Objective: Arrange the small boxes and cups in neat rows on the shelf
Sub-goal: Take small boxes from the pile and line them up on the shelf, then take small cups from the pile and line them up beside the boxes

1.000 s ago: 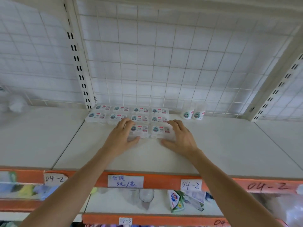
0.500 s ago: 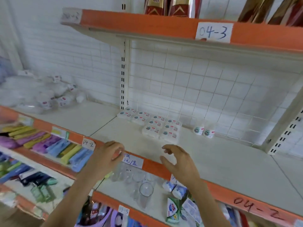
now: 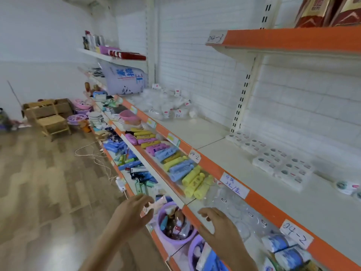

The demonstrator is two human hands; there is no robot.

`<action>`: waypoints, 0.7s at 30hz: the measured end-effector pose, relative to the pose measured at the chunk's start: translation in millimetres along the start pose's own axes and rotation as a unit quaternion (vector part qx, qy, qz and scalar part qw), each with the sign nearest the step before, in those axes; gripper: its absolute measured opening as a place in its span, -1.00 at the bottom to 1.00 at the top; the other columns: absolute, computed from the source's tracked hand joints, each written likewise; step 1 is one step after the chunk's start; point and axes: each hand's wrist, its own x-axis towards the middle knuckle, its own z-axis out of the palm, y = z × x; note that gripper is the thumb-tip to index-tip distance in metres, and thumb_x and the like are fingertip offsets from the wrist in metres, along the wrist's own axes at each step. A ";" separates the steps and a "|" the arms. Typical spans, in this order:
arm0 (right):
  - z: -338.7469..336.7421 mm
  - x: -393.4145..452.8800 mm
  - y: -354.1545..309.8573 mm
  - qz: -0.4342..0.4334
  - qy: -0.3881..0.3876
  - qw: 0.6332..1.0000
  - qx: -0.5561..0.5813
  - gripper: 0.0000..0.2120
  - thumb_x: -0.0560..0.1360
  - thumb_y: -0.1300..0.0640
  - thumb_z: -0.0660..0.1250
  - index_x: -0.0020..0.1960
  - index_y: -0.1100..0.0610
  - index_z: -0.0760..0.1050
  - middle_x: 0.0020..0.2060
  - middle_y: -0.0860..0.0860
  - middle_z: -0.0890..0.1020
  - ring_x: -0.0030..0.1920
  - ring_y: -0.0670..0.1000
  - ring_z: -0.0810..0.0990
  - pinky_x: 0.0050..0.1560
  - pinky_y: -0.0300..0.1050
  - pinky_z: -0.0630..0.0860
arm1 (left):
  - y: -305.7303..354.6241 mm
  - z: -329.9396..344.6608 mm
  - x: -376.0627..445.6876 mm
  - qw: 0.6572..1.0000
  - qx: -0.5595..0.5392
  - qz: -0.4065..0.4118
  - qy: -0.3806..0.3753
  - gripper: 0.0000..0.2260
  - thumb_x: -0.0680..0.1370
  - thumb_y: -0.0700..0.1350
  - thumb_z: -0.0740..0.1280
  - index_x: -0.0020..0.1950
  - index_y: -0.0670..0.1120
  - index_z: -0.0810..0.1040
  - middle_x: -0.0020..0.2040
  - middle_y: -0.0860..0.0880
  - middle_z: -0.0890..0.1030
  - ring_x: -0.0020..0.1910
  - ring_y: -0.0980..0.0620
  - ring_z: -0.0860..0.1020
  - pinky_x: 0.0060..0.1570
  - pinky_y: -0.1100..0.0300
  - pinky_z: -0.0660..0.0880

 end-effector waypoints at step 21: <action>112.5 249.3 -101.2 0.004 -0.056 0.997 0.060 -0.80 0.49 -0.04 0.30 0.11 -0.13 0.46 -0.05 -0.27 0.50 -0.01 -0.32 0.45 -0.05 -0.49 0.36 | -213.6 -84.7 149.2 0.999 0.044 -0.005 0.002 -0.79 0.54 -0.01 0.24 0.15 0.03 0.52 0.06 0.13 0.55 -0.06 0.21 0.50 -0.15 0.42 0.38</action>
